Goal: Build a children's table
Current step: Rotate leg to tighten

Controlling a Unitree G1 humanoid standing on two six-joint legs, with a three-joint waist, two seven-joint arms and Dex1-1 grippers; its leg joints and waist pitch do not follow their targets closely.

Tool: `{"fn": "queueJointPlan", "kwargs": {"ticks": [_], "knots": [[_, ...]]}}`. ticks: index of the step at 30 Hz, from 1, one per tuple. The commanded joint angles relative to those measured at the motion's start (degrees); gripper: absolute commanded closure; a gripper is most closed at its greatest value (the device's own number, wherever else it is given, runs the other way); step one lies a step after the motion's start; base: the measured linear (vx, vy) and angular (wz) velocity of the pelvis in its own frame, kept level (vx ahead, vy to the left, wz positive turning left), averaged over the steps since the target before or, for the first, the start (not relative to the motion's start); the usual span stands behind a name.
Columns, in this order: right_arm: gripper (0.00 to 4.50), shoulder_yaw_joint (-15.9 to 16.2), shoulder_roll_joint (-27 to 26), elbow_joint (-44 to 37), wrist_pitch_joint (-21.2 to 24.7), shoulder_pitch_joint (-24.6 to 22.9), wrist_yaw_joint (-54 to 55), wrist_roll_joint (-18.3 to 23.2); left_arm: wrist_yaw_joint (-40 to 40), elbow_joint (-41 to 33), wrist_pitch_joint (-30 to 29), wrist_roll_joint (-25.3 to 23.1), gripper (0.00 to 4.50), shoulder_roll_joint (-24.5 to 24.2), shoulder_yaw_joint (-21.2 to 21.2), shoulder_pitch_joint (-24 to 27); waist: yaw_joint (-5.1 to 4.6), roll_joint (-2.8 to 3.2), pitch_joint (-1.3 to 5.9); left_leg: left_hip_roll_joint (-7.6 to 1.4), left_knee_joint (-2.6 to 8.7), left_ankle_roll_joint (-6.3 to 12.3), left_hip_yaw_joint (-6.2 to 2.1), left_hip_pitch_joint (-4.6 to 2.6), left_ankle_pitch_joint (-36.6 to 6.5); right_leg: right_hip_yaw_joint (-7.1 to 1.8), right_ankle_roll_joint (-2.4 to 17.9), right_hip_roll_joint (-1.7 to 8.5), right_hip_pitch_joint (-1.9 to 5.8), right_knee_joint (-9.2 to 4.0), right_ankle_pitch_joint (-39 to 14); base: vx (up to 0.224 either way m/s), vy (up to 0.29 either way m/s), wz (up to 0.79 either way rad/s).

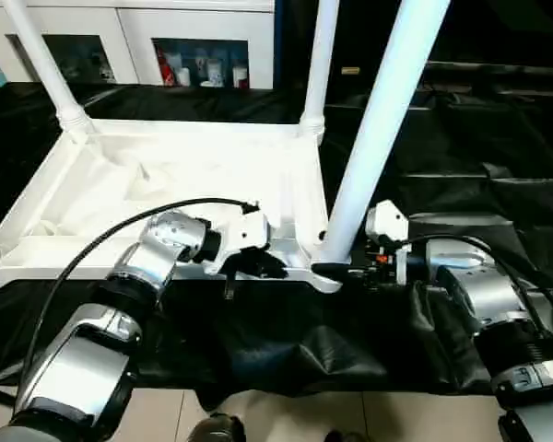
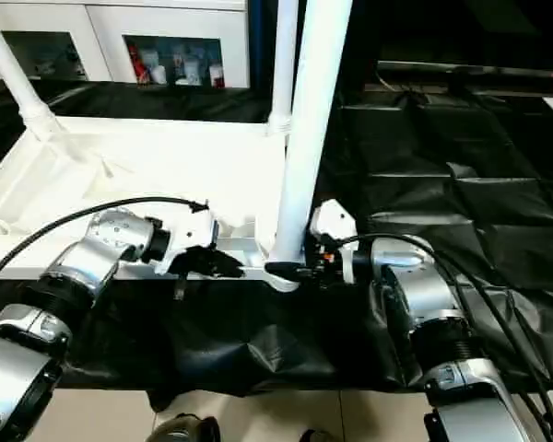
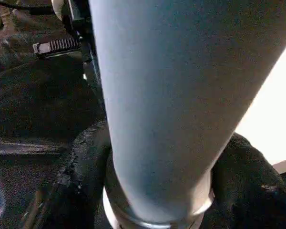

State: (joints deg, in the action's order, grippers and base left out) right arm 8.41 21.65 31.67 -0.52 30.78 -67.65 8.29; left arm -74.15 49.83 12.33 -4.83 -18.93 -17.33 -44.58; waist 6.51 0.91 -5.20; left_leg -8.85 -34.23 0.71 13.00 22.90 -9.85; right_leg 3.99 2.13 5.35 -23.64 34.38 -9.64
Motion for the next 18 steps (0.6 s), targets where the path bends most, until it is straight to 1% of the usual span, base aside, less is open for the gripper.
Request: {"fn": "queueJointPlan", "kwargs": {"ticks": [1,2,3,4,5,6,7,8,9,10,11,12,13,14,15,16,17,18], "knots": [[1.84,-0.4,-0.4,0.5,2.0,-1.6,2.9,-0.9,1.2,0.4,0.0,-1.0,4.5,0.1,-0.8,0.8,0.09,-0.26,5.61,-5.18,3.87,2.58,-2.69,-2.01,-10.9,-2.79,14.2,4.88,2.81,-3.08,-7.9,0.0,0.0,0.0],[1.84,-2.1,-1.9,1.5,3.8,-1.9,6.4,0.0,3.6,0.9,-0.9,-1.4,4.5,0.7,-0.4,0.4,0.04,-0.28,5.64,-5.18,3.85,2.63,-2.67,-2.04,-10.9,-2.81,14.2,4.83,2.78,-3.04,-7.8,0.0,0.0,0.0],[1.84,-3.3,-3.1,2.6,4.4,-2.0,9.6,0.1,6.0,1.6,-1.3,-1.8,4.5,1.2,-0.1,0.0,0.02,-0.18,5.55,-5.19,3.93,2.64,-2.74,-1.98,-11.2,-2.81,14.0,4.85,2.68,-3.22,-8.7,0.0,0.0,0.0],[1.85,-3.3,-3.1,2.6,4.4,-2.0,9.6,0.1,6.0,1.6,-1.3,-1.8,4.5,1.2,-0.1,0.0,-0.16,-0.18,5.43,-5.22,4.1,1.69,-2.8,-2.13,-13.1,-2.79,13.5,4.83,2.48,-3.52,-11.4,0.0,0.0,0.0],[1.85,-4.0,-4.0,3.4,4.9,-2.1,12.2,0.3,7.7,2.2,-1.6,-2.2,4.5,1.7,0.1,-0.4,-0.3,-0.37,5.35,-5.21,4.22,1.09,-2.89,-2.15,-14.2,-2.78,13.1,4.87,2.5,-3.72,-13.3,0.0,0.0,0.0],[1.85,-4.0,-4.0,3.4,4.9,-2.1,12.2,0.3,7.7,2.2,-1.6,-2.2,4.5,1.7,0.1,-0.4,-0.44,-0.3,5.11,-5.2,4.39,-0.21,-3.1,-2.35,-17.0,-2.77,12.0,5.08,2.44,-4.23,-18.1,0.0,0.0,0.0],[1.85,-5.4,-5.7,4.5,5.7,-2.1,16.3,0.6,10.9,3.2,-3.5,-2.6,4.5,2.5,0.5,-1.2,-0.75,-0.28,4.84,-5.13,4.53,-1.49,-3.22,-2.7,-19.7,-2.84,10.9,5.12,2.15,-4.69,-22.3,0.0,0.0,0.0],[1.85,-5.4,-5.7,4.5,5.7,-2.1,16.3,0.6,10.9,3.2,-3.5,-2.6,4.5,2.5,0.5,-1.2,-0.89,-0.23,4.69,-5.11,4.6,-2.05,-3.38,-2.88,-21.2,-2.8,10.4,5.2,2.05,-5.0,-24.5,0.0,0.0,0.0],[1.85,-6.3,-7.1,5.6,6.3,-2.0,20.0,0.6,13.5,4.2,-4.9,-2.6,4.5,3.5,1.1,-2.0,-1.24,-0.35,4.59,-5.12,4.8,-3.08,-3.61,-3.1,-23.4,-2.76,9.5,5.18,2.05,-5.27,-27.1,0.0,0.0,0.0],[1.86,-6.3,-7.1,5.6,6.3,-2.0,20.0,0.6,13.5,4.2,-4.9,-2.6,4.5,3.5,1.1,-2.0,-1.54,-0.3,4.69,-5.17,4.92,-3.9,-3.85,-3.39,-24.9,-2.79,9.2,5.26,1.94,-5.4,-27.5,0.0,0.0,0.0],[1.86,-6.5,-7.9,6.4,6.1,-1.8,21.9,0.3,15.0,4.7,-5.8,-2.6,4.5,4.1,1.4,-2.5,-1.67,-0.3,4.74,-5.21,4.97,-4.05,-3.9,-3.39,-25.1,-2.81,9.1,5.28,2.04,-5.41,-27.0,0.0,0.0,0.0],[1.86,-7.8,-12.6,11.6,5.3,0.0,34.4,-1.3,25.1,8.1,-11.9,-2.4,4.5,8.0,3.3,-5.6,-2.25,0.15,4.64,-5.22,5.16,-4.76,-3.68,-3.25,-25.2,-2.96,9.8,5.01,1.63,-5.13,-25.3,0.0,0.0,0.0],[1.86,-7.8,-12.6,11.6,5.3,0.0,34.4,-1.3,25.1,8.1,-11.9,-2.4,4.5,8.0,3.3,-5.6,-2.52,0.13,4.67,-4.99,5.09,-6.37,-4.06,-3.71,-27.8,-2.68,9.7,4.9,1.35,-5.18,-26.4,0.0,0.0,0.0],[1.86,-8.4,-14.7,14.1,5.0,1.1,39.9,-2.0,29.8,9.6,-14.5,-2.4,4.5,9.7,4.2,-6.9,-2.82,-0.1,4.6,-4.77,5.06,-6.25,-4.12,-3.74,-29.0,-2.54,9.0,5.04,1.53,-5.55,-27.8,0.0,0.0,0.0],[1.86,-9.1,-17.7,17.7,4.9,2.9,46.1,-2.5,35.0,11.4,-16.3,-2.6,4.5,11.9,4.7,-8.4,-2.8,0.32,4.61,-4.77,5.03,-6.26,-4.23,-3.71,-29.3,-2.61,8.9,5.23,1.45,-5.64,-27.8,0.0,0.0,0.0],[1.86,-9.1,-18.4,18.5,4.9,3.4,47.4,-2.6,36.0,11.7,-16.6,-2.7,4.5,12.4,4.8,-8.7,-3.24,0.22,4.62,-4.73,5.11,-6.44,-4.25,-3.92,-30.1,-2.52,8.9,5.01,1.24,-5.77,-27.4,0.0,0.0,0.0],[1.86,-9.1,-19.0,19.3,5.0,4.0,48.2,-2.6,36.5,11.9,-16.7,-2.8,4.5,12.8,4.7,-8.9,-3.4,0.14,4.62,-4.65,5.13,-6.3,-4.3,-3.96,-30.4,-2.42,8.8,4.89,1.35,-5.94,-27.2,0.0,0.0,0.0],[1.86,-9.2,-20.7,21.6,5.1,5.4,50.5,-2.7,38.1,12.4,-17.1,-3.1,4.5,14.0,4.6,-9.4,-3.52,0.17,4.74,-4.66,5.17,-5.66,-4.24,-3.69,-29.6,-2.46,9.0,4.98,1.66,-5.9,-25.2,0.0,0.0,0.0]]}}
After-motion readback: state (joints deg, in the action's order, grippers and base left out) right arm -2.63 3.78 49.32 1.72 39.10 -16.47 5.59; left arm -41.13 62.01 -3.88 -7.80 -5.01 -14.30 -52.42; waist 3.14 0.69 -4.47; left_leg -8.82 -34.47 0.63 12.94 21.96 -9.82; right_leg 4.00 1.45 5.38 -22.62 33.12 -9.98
